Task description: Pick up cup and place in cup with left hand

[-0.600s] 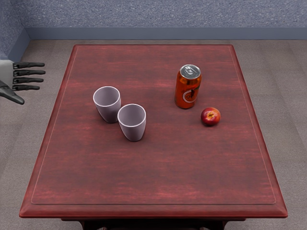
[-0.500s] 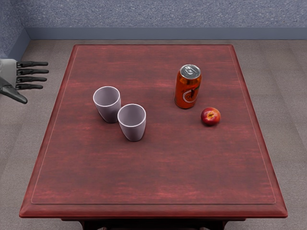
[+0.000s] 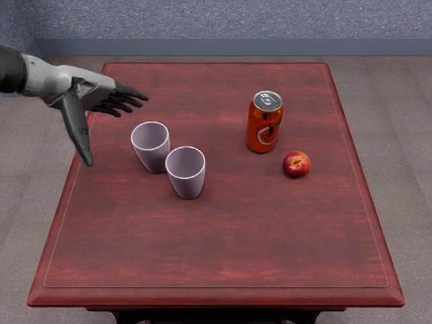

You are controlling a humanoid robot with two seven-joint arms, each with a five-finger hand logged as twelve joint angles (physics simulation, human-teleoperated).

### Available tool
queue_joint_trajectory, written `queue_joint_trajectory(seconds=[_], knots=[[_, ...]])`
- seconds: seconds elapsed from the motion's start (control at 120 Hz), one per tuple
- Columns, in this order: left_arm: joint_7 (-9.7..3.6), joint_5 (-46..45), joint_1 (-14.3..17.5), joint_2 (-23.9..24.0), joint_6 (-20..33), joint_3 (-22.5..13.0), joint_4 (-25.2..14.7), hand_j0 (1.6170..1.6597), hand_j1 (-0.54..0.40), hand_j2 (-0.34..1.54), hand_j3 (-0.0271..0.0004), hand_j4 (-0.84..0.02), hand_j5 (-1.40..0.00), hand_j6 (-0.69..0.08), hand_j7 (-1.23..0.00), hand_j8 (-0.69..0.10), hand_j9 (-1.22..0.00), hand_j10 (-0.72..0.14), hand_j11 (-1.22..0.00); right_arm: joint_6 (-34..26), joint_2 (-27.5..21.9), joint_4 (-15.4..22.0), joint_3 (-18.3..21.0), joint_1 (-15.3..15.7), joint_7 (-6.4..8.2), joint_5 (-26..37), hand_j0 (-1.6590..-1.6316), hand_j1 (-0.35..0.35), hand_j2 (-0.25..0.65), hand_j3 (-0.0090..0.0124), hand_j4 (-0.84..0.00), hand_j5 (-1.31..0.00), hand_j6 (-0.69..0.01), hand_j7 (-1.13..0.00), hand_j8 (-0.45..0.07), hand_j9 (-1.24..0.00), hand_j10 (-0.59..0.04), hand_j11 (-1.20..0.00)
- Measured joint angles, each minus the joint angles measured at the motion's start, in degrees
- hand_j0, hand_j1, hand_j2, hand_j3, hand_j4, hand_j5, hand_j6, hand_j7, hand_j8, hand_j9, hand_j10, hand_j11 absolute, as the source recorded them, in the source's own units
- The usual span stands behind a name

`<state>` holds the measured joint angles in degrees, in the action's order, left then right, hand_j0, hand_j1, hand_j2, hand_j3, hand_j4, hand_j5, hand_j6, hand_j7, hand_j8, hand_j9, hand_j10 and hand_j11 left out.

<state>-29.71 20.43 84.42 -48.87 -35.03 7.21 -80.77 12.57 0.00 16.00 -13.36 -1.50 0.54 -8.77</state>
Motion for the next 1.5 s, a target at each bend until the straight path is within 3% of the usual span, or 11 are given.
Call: queue_joint_trajectory(seconds=[0.067, 0.167, 0.292, 0.392, 0.5, 0.558, 0.733, 0.833, 1.092, 1.5], knots=[[-1.48, 7.91, -0.17, 3.97, 0.78, 0.08, -1.9, 1.658, 0.342, 0.0, 0.0, -0.008, -0.01, -0.008, -0.01, -0.008, -0.01, -0.007, -0.01, 0.0, 0.0, 0.0, 0.01, 0.0, 0.0, -0.01, -1.658, -0.349, 0.0, 0.0, 0.0, 0.0, 0.001, 0.0, 0.001, 0.0, 0.0, 0.0], [-2.85, 16.69, 0.62, 6.72, 6.44, 0.16, -4.24, 1.658, 0.342, 0.0, 0.0, -0.009, -0.01, -0.01, -0.01, -0.009, -0.01, -0.008, -0.01, 0.0, 0.0, 0.0, 0.0, 0.0, -0.01, -0.01, -1.658, -0.349, 0.0, 0.0, 0.0, 0.0, 0.001, 0.0, 0.001, 0.0, 0.0, 0.0], [-4.34, 22.0, 2.15, 13.46, 11.97, 0.23, -6.24, 1.658, 0.341, 0.0, 0.0, -0.009, -0.01, -0.01, -0.01, -0.01, -0.01, -0.009, -0.01, 0.0, 0.0, 0.0, 0.0, 0.0, -0.01, -0.01, -1.658, -0.349, 0.0, 0.0, 0.0, 0.0, 0.001, 0.0, 0.001, 0.0, 0.0, 0.0], [-4.93, 23.68, 2.09, 15.59, 13.58, 0.24, -7.42, 1.658, 0.341, 0.0, 0.0, -0.009, -0.01, -0.01, -0.01, -0.01, -0.01, -0.009, -0.01, -0.01, 0.0, 0.0, 0.01, 0.0, -0.02, 0.0, -1.6581, -0.349, 0.0, 0.0, 0.0, 0.0, 0.001, 0.0, 0.001, 0.0, 0.0, 0.0], [-5.17, 24.41, 1.55, 16.5, 14.01, 0.23, -8.38, 1.6581, 0.341, 0.0, 0.0, -0.009, -0.01, -0.01, -0.01, -0.01, -0.01, -0.009, -0.01, 0.0, 0.0, 0.0, 0.0, 0.0, -0.01, -0.01, -1.6581, -0.349, 0.0, 0.0, 0.0, 0.0, 0.001, 0.0, 0.001, 0.0, 0.0, 0.0], [-5.22, 26.81, -0.42, 17.43, 14.69, 0.2, -8.65, 1.6581, 0.341, 0.0, 0.0, -0.009, -0.01, -0.01, -0.01, -0.01, -0.01, -0.009, -0.01, 0.0, 0.0, 0.0, 0.0, 0.0, -0.01, -0.01, -1.6581, -0.349, 0.0, 0.0, 0.0, 0.0, 0.001, 0.0, 0.0, 0.0, 0.0, 0.0], [-5.28, 34.4, -2.99, 20.16, 21.08, -0.02, -9.05, 1.6581, 0.341, 0.0, 0.0, -0.009, -0.01, -0.01, -0.01, -0.01, -0.01, -0.009, -0.01, 0.0, 0.0, 0.0, 0.0, 0.0, -0.02, -0.02, -1.6581, -0.349, 0.0, 0.0, 0.0, 0.0, 0.001, 0.0, 0.0, 0.0, 0.0, 0.0], [-5.29, 35.54, -5.93, 20.21, 22.77, -0.2, -9.11, 1.6581, 0.341, 0.0, 0.0, -0.01, -0.01, -0.01, -0.01, -0.01, -0.01, -0.009, -0.01, 0.0, 0.0, 0.0, 0.0, 0.0, -0.01, 0.0, -1.6581, -0.349, 0.0, 0.0, 0.0, 0.0, 0.001, 0.0, 0.0, 0.0, 0.0, 0.0], [-5.29, 36.27, -8.99, 22.58, 26.45, -0.38, -9.06, 1.6581, 0.329, 0.0, 0.0, -0.019, -0.02, -0.02, -0.02, -0.02, -0.02, -0.019, -0.02, 0.0, 0.0, 0.0, 0.0, 0.0, -0.01, -0.01, -1.6581, -0.349, 0.0, 0.0, 0.0, 0.0, 0.001, 0.0, 0.0, 0.0, 0.0, 0.0], [-5.29, 36.3, -10.23, 22.06, 26.94, -0.45, -9.05, 1.6581, 0.118, 0.04, 0.0, -0.196, -0.25, -0.196, -0.25, -0.196, -0.25, -0.195, -0.25, 0.0, 0.0, 0.0, 0.0, 0.0, -0.01, -0.01, -1.6581, -0.349, 0.0, 0.0, 0.0, 0.0, 0.0, 0.0, 0.0, 0.0, 0.0, 0.0]])
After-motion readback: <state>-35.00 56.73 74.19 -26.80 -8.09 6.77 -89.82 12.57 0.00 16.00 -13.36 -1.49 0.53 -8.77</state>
